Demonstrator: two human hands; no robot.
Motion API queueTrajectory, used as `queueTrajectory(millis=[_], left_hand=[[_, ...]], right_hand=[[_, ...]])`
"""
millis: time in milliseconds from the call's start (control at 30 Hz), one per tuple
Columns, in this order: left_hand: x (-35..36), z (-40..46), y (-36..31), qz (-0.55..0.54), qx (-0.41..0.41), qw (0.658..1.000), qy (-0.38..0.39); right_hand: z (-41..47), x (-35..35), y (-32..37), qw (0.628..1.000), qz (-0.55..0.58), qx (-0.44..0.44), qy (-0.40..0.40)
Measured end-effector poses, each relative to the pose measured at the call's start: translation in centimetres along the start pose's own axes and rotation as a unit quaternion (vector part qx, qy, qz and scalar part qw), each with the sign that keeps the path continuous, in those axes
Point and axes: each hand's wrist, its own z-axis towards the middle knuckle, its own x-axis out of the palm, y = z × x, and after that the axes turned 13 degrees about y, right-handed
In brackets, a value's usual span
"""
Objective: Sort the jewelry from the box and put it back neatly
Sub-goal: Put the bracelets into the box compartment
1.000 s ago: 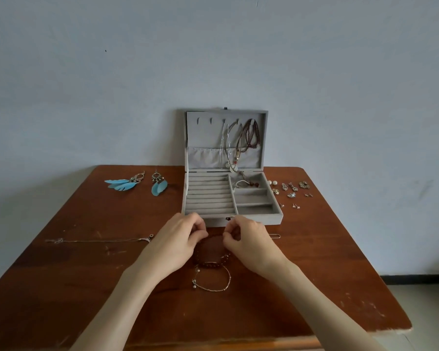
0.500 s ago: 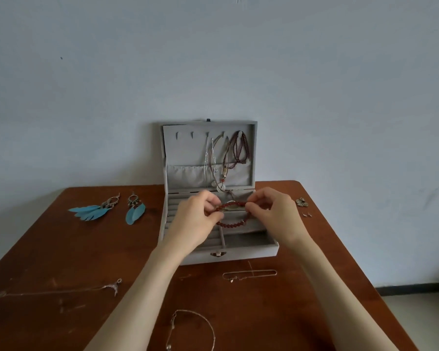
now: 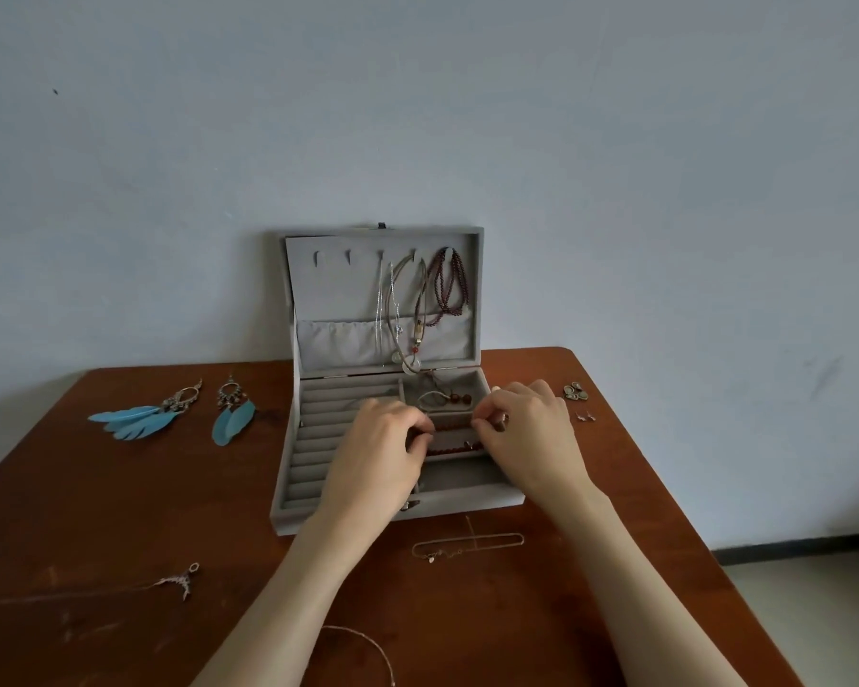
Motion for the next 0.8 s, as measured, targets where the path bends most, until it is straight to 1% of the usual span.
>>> queueTrajectory(millis=[100, 167, 233, 333, 400, 467, 567, 633, 700, 800], left_hand=[[0.0, -0.3, 0.1, -0.003, 0.006, 1.0, 0.002], [-0.6, -0.5, 0.0, -0.015, 0.013, 1.0, -0.005], [-1.7, -1.1, -0.2, -0.039, 0.013, 0.999, -0.002], [-4.0, -2.9, -0.4, -0.106, 0.008, 0.993, 0.05], [-5.2, -5.0, -0.5, -0.121, 0.014, 0.988, 0.095], [-6.0, -7.1, -0.2, -0.127, 0.01, 0.984, 0.127], [-6.5, -10.0, 0.7, -0.112, -0.022, 0.976, 0.188], [-6.2, -11.3, 1.4, -0.09, -0.039, 0.967, 0.234], [-5.8, -12.1, 1.7, -0.081, -0.044, 0.964, 0.25], [-5.5, -12.4, 1.4, -0.076, -0.046, 0.965, 0.247]], right_hand=[[0.1, 0.6, 0.0, 1.0, -0.025, 0.002, 0.006], [0.0, 0.8, 0.1, 1.0, -0.03, 0.0, -0.011], [-0.2, 0.8, 0.4, 0.999, -0.021, -0.006, -0.043], [-1.1, 0.3, 1.8, 0.995, 0.003, -0.041, -0.093], [-2.3, 0.0, 3.2, 0.99, 0.025, -0.083, -0.114], [-4.0, -0.1, 4.5, 0.988, 0.058, -0.107, -0.09], [-7.1, 0.9, 5.7, 0.986, 0.128, -0.111, 0.001], [-9.0, 1.9, 6.2, 0.983, 0.145, -0.099, 0.045], [-10.2, 2.6, 6.4, 0.982, 0.148, -0.09, 0.078], [-11.0, 3.3, 6.4, 0.982, 0.123, -0.115, 0.091]])
